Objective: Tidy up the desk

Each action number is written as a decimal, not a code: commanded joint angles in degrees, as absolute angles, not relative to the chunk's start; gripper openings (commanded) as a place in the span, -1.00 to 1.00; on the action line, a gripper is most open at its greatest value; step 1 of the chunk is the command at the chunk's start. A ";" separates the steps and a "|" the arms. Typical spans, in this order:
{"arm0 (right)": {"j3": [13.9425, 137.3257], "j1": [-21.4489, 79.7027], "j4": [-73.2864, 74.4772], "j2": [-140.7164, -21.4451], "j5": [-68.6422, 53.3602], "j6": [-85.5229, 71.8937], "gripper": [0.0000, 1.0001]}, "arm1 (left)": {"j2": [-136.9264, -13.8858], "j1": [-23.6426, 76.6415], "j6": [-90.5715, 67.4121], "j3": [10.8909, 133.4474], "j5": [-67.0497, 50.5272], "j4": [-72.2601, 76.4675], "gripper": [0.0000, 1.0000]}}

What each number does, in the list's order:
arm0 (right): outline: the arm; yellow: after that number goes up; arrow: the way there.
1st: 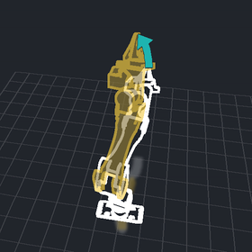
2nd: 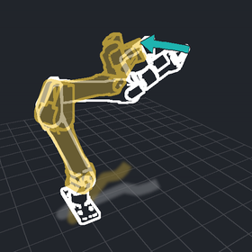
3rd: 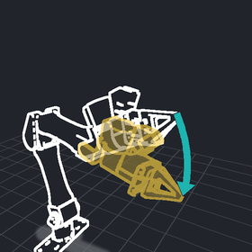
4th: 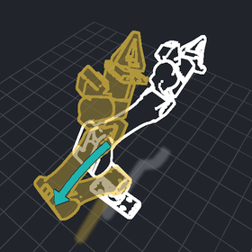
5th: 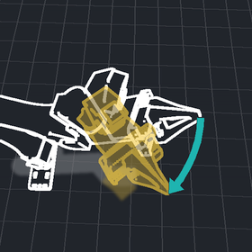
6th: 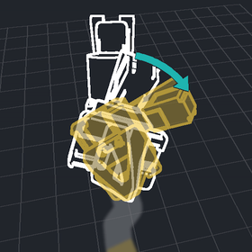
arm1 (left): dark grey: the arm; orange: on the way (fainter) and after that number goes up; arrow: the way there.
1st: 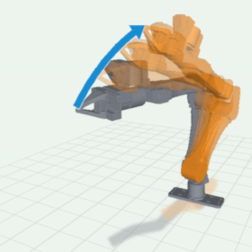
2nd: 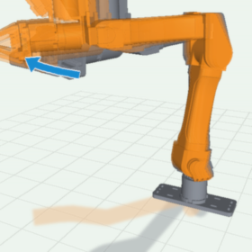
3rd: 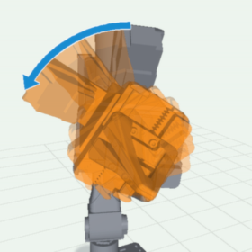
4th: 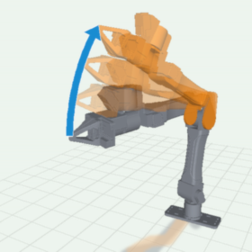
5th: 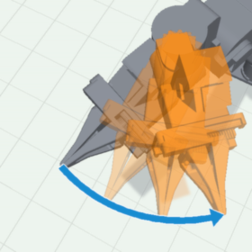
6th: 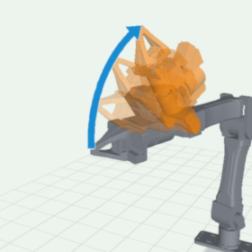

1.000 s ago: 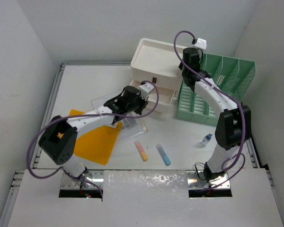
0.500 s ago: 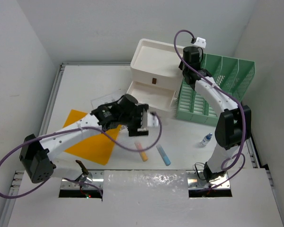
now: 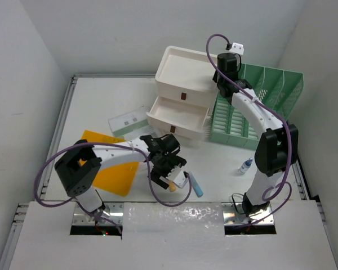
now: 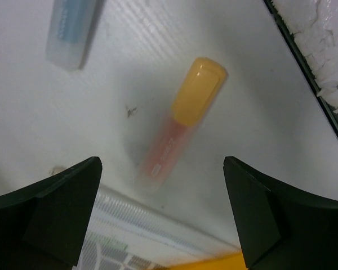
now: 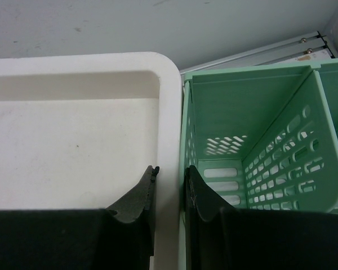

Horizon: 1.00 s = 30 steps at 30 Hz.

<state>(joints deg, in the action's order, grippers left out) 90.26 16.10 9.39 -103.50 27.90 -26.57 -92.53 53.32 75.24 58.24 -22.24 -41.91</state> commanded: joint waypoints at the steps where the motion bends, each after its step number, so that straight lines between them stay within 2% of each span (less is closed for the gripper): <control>1: 90.79 16.96 14.06 -104.77 23.20 -27.07 -1.00 | -95.97 56.50 78.22 60.38 -24.96 -42.54 0.74; 4: 90.97 16.88 14.06 -104.68 22.77 -26.90 -1.00 | -98.96 57.48 78.13 57.23 -24.43 -40.61 0.65; 7: 90.88 16.88 14.06 -104.68 22.68 -26.89 -1.00 | -103.43 57.66 76.03 58.61 -23.38 -39.81 0.17; 8: 90.70 16.88 13.98 -104.50 22.85 -26.81 -1.00 | -104.40 57.66 73.59 59.23 -23.29 -39.90 -0.07; 10: 90.53 16.88 14.06 -104.59 22.85 -26.54 -1.00 | -104.77 57.74 70.41 60.03 -24.08 -38.94 -0.40; 11: 90.53 16.88 14.06 -104.50 22.94 -26.63 -1.00 | -102.85 57.83 69.36 59.94 -24.78 -38.94 -0.92; 12: 90.35 16.88 14.06 -104.59 23.03 -26.63 -1.00 | -101.35 57.83 68.74 59.68 -26.18 -38.76 -1.00; 17: 88.87 16.88 13.45 -104.42 24.34 -27.24 -1.00 | -88.28 57.83 61.46 62.74 -26.91 -39.02 -1.00; 23: 87.98 16.88 11.95 -103.54 24.61 -27.77 -1.00 | -77.70 56.69 65.03 70.83 -13.91 -34.30 -1.00; 27: 87.98 16.88 12.30 -103.27 24.87 -27.60 -1.00 | -84.01 51.26 64.16 84.16 -13.27 -34.98 -1.00; 30: 88.59 16.88 13.01 -103.36 24.70 -27.68 -1.00 | -90.25 47.04 64.60 87.79 -10.38 -29.11 -1.00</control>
